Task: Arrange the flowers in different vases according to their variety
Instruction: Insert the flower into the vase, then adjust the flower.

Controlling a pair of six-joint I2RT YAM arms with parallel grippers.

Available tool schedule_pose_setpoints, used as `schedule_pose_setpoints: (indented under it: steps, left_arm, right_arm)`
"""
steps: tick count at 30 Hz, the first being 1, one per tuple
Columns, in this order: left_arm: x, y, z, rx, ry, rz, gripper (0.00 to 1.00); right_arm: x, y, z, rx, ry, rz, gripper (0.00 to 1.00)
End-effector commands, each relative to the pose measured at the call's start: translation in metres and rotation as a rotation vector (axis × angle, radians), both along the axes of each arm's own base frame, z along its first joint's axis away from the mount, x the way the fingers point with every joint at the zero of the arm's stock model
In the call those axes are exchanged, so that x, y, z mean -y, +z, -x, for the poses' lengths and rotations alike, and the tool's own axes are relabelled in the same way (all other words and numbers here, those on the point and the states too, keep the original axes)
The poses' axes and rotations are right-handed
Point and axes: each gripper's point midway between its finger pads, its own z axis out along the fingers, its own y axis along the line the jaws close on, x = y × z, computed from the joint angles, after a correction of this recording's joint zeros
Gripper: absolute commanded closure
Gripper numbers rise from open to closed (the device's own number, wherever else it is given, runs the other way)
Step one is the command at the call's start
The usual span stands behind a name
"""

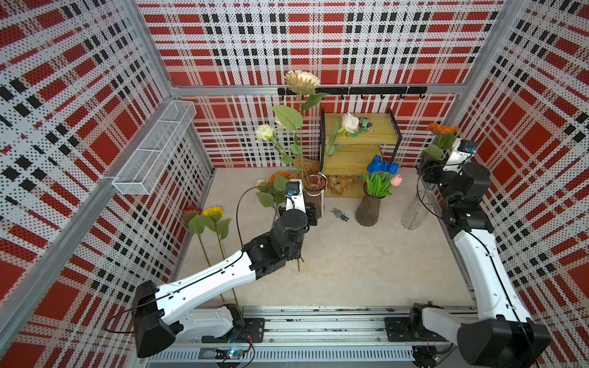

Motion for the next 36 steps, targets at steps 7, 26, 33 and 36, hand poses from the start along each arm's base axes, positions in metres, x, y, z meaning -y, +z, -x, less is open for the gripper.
schedule_pose_setpoints:
  steps: [7, 26, 33, 36]
  left_arm:
    - [0.040, 0.002, 0.006, 0.037, -0.101, -0.046, 1.00]
    - [0.066, -0.001, 0.010, 0.031, -0.121, -0.078, 1.00]
    - [0.066, -0.005, 0.011, 0.025, -0.126, -0.076, 1.00]
    - [0.067, -0.007, 0.011, 0.021, -0.132, -0.077, 1.00]
  right_arm:
    - [-0.180, -0.007, 0.064, -0.245, 0.729, -0.142, 0.17]
    - [-0.270, -0.035, 0.072, -0.271, 1.025, -0.231, 0.22]
    - [-0.276, -0.026, 0.067, -0.245, 1.052, -0.250, 0.25]
    - [-0.282, -0.024, 0.064, -0.228, 1.072, -0.259, 0.29]
